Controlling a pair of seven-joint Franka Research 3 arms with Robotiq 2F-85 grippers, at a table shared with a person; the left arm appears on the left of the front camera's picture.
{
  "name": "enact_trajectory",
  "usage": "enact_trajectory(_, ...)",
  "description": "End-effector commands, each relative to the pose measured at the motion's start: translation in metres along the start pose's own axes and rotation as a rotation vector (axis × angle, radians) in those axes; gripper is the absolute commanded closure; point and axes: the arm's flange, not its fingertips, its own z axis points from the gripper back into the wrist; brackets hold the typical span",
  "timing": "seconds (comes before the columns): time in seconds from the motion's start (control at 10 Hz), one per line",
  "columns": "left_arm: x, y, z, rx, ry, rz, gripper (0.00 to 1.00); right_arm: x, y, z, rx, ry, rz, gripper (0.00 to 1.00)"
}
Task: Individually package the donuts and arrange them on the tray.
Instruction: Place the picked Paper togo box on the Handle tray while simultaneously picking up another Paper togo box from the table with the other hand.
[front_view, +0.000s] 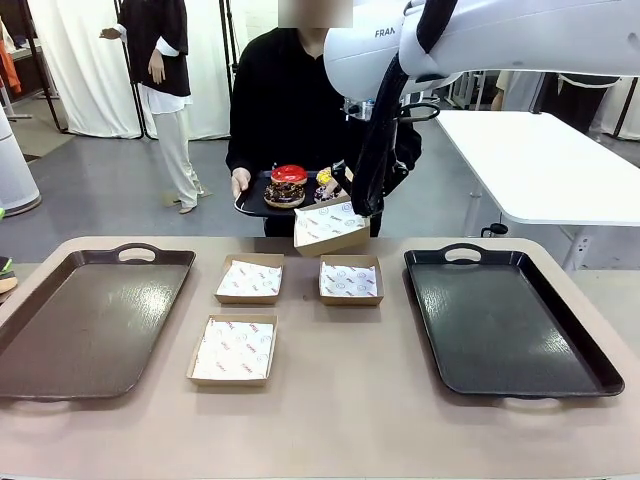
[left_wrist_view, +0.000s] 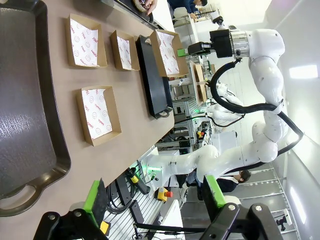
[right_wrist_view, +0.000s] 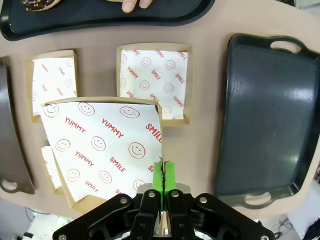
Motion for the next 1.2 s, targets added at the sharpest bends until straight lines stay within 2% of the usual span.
enact_trajectory(0.0, 0.0005, 0.0003, 0.0003, -0.026, -0.015, -0.016, 0.0, 0.0001, -0.0007, 0.0005, 0.007, 0.005, -0.004, 1.0)
enact_trajectory(1.1, 0.0005, 0.0003, 0.0003, -0.026, -0.015, -0.016, 0.0, 0.0001, -0.0007, 0.0005, 0.007, 0.005, -0.004, 1.0)
